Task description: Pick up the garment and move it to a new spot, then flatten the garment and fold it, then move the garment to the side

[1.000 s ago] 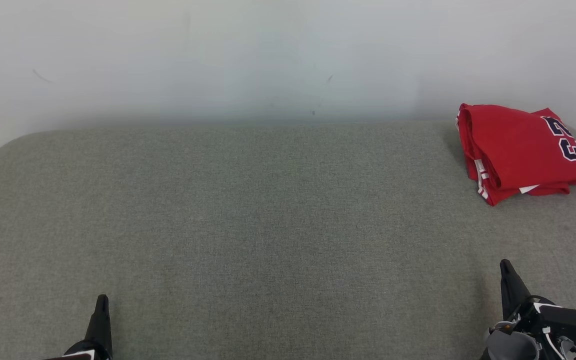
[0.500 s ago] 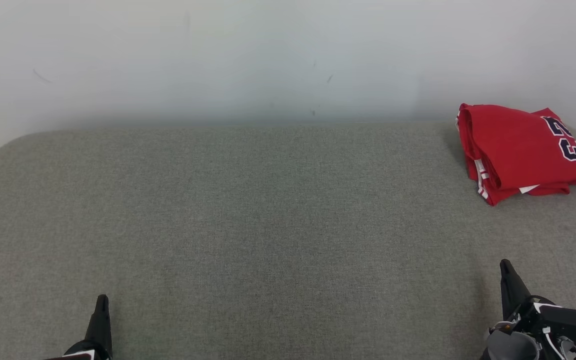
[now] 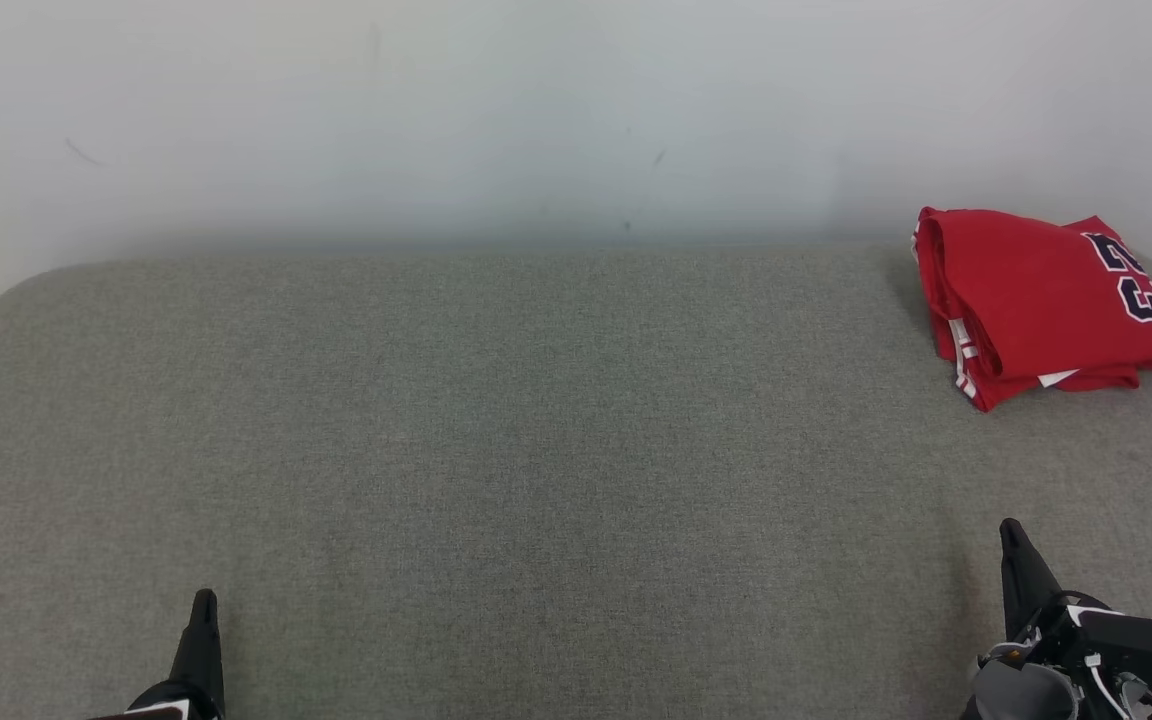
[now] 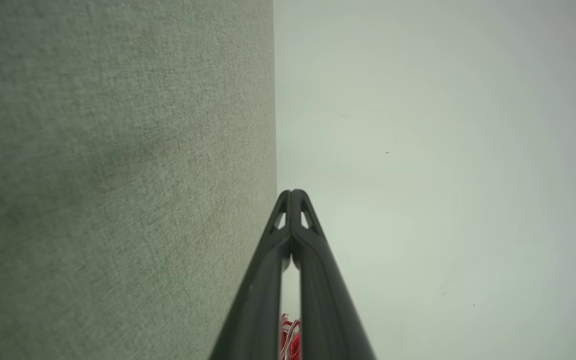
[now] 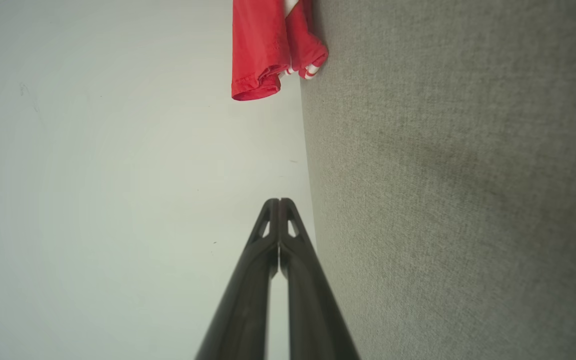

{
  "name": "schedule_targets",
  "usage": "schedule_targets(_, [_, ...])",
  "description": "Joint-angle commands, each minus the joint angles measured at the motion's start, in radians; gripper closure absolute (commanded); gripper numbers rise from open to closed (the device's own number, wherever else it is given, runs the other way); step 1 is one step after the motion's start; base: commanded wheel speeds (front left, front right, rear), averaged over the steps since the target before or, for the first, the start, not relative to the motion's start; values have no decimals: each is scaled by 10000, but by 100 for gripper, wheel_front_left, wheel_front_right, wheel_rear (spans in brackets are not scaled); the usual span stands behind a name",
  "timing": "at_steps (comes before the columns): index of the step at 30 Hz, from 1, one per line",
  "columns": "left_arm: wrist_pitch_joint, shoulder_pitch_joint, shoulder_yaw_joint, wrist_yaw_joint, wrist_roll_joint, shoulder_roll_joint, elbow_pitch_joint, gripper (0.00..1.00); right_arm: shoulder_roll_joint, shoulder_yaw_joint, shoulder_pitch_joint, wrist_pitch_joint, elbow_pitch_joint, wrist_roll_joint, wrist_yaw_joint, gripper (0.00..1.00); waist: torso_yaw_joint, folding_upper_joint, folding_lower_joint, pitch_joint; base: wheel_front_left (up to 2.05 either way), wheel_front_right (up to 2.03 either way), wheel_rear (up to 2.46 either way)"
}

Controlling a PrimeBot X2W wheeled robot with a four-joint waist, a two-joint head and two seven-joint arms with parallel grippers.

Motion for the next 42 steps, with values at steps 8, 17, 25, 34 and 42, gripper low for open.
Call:
schedule_targets(8, [8,-23,35,-22,-85,30,18,100,33,-11,-79,43,17,-56,-3,100,0,-1,0,0,0,0,0])
schedule_targets(17, [8,-23,34,-22,-84,30,18,100,34,-11,-79,44,17,-60,-3,100,0,-1,0,0,0,0,0])
schedule_targets(25, [8,-23,34,-22,-86,30,17,100,35,-13,-79,47,17,-63,-3,100,0,-1,0,0,0,0,0])
schedule_targets(34, [7,-23,34,-22,-86,30,17,100,35,-15,-80,49,17,-66,-3,100,0,-1,0,0,0,0,0])
schedule_targets(42, [7,-23,34,-22,-84,30,17,100,35,-16,-79,50,16,-67,-3,100,0,-1,0,0,0,0,0])
